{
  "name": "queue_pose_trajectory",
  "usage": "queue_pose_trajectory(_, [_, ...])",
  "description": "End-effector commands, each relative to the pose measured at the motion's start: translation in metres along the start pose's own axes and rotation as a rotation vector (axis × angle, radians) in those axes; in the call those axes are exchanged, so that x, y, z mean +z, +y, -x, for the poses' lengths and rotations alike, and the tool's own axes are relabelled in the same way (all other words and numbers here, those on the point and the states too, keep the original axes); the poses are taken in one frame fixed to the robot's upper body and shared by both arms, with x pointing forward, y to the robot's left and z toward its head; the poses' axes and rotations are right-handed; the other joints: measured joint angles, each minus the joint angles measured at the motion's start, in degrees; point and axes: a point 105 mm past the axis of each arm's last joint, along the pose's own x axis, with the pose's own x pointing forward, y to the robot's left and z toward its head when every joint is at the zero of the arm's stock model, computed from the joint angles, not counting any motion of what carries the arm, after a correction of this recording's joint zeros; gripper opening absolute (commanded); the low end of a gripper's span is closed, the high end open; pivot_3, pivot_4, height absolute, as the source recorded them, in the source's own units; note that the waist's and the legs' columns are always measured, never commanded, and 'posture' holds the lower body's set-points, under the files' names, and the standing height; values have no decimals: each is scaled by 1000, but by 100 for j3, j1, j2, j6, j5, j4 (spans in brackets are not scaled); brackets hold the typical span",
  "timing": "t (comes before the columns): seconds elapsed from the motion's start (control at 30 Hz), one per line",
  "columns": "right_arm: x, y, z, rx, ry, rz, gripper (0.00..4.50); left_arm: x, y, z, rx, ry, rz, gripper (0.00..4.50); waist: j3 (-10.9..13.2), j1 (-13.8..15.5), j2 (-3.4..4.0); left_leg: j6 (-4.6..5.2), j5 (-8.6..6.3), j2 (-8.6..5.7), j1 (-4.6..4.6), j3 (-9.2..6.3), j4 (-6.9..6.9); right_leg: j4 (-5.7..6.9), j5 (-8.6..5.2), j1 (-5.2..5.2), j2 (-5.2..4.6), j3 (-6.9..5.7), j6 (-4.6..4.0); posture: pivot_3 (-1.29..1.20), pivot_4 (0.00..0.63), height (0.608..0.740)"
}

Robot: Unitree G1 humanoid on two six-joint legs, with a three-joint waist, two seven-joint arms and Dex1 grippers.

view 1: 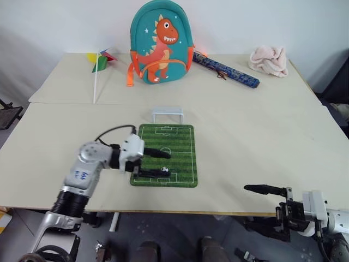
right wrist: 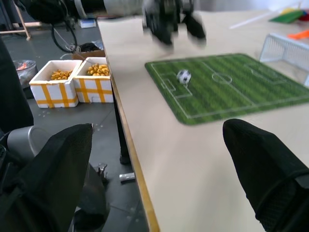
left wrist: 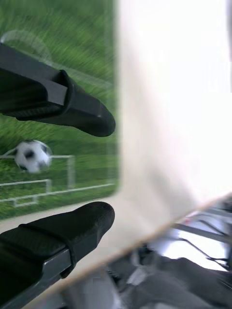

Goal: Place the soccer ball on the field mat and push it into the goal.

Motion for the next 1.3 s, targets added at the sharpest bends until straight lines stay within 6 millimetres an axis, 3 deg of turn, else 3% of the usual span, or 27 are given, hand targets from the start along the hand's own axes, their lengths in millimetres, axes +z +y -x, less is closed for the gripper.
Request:
queue_pose_trajectory(0.03, [3, -1, -2, 5, -23, 16, 4500, 10, -16, 25, -27, 16, 18, 2703, 0, -24, 1, 0, 0, -1, 1, 0, 0, 0, 0, 1, 0, 0, 0, 0, 150, 740])
queue_pose_trajectory(0.1, [2, -5, -2, 0, -25, 16, 4500, 3, -35, 42, -63, 83, 68, 2703, 1, -89, 4, 0, -1, 5, 6, 4, -9, -3, 0, -1, 3, 8, 0, 0, 150, 740])
queue_pose_trajectory(0.2, [2, -8, -2, 0, -26, 17, 4500, -6, -43, 43, -51, 108, 91, 2109, 8, -42, 15, 0, -1, 9, 6, -4, -14, -6, -2, -1, 0, 4, -3, 0, 150, 740])
queue_pose_trajectory(0.43, [2, -8, -5, 4, -35, 15, 4500, -19, -50, 35, 38, 68, 83, 12, 8, 87, 15, 5, -3, 5, -2, -10, -4, -13, 1, 4, -3, 4, 2, 0, 150, 740])
queue_pose_trajectory(0.73, [1, -11, -4, -21, -35, 28, 4500, -26, -53, 23, 26, 54, 121, 12, 8, 76, 16, 4, -2, -3, -1, -7, -5, -12, 1, 3, -2, 2, 2, 0, 150, 740])
queue_pose_trajectory(0.93, [-1, -13, -2, -70, -41, 36, 4500, -31, -51, 29, 76, 58, 150, 12, 8, 65, 16, 3, -2, -3, 0, -6, -6, -11, 1, 2, -2, 2, 2, 0, 150, 740])
queue_pose_trajectory(1.1, [4, -34, 4, -239, -77, 81, 4500, -31, -35, 58, 307, 52, 178, 12, 8, 12, 16, 2, -2, -1, 1, -7, -6, -9, 1, 1, -1, 3, 2, 0, 150, 740])
queue_pose_trajectory(1.3, [-3, -50, 15, -371, -62, 110, 4500, -45, -32, 109, 623, 92, 207, 12, 7, -11, 16, 1, -1, 0, 4, -7, -11, -9, 1, 0, -1, 3, 1, 0, 150, 740])
